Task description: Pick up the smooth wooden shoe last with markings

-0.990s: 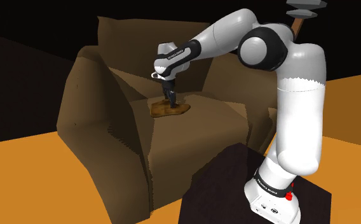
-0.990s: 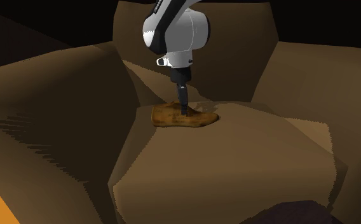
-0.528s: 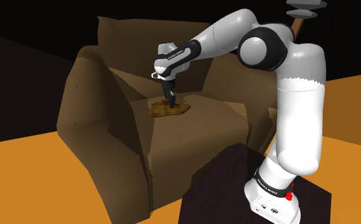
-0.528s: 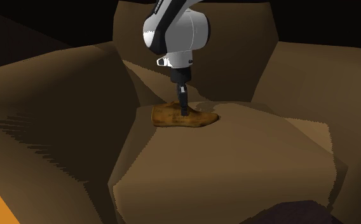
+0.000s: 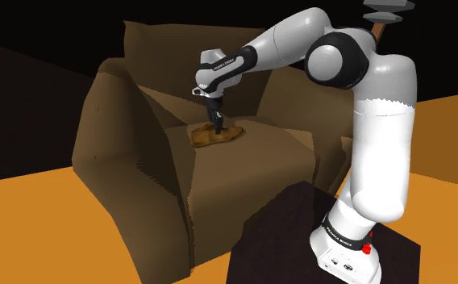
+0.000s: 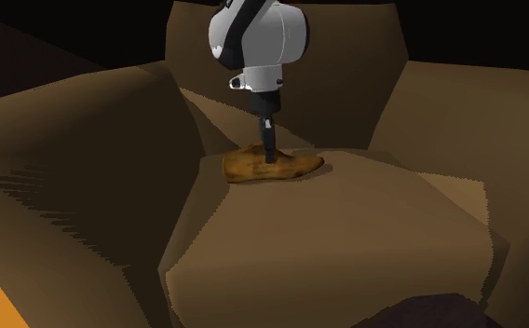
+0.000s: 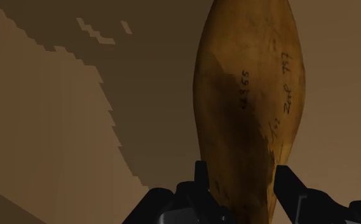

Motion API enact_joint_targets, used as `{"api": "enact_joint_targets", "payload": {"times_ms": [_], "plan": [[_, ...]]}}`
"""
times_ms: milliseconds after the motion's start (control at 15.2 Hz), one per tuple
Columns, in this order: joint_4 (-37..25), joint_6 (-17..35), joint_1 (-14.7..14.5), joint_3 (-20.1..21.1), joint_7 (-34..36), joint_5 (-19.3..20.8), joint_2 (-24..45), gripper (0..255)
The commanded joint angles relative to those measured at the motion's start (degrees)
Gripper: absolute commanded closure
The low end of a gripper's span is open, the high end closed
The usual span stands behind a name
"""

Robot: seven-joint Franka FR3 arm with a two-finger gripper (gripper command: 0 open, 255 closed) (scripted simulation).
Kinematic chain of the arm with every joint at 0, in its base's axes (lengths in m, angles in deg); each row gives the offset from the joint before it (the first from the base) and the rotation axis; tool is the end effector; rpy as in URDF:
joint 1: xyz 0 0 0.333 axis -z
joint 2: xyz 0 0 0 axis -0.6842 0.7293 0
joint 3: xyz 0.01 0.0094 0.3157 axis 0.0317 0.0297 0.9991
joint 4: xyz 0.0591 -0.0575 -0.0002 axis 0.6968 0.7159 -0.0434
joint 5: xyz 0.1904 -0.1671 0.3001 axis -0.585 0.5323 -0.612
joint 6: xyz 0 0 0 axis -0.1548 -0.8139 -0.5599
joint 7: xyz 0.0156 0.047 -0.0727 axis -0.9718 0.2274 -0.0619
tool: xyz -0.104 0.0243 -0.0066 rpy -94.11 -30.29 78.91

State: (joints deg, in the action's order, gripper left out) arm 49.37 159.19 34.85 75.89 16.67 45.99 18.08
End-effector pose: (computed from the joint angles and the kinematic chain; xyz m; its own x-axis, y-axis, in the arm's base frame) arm 0.6327 -0.0235 0.3541 0.4062 0.9111 -0.0697 0.9080 -0.4110 -0.0809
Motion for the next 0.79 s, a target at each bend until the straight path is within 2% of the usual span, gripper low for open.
{"api": "enact_joint_targets", "payload": {"times_ms": [0,726], "plan": [[-1.05,-1.6,-0.05,-0.05,0.1,0.14,-0.61,255],[-4.98,-7.81,-0.16,-0.25,0.28,0.65,-2.93,255]]}}
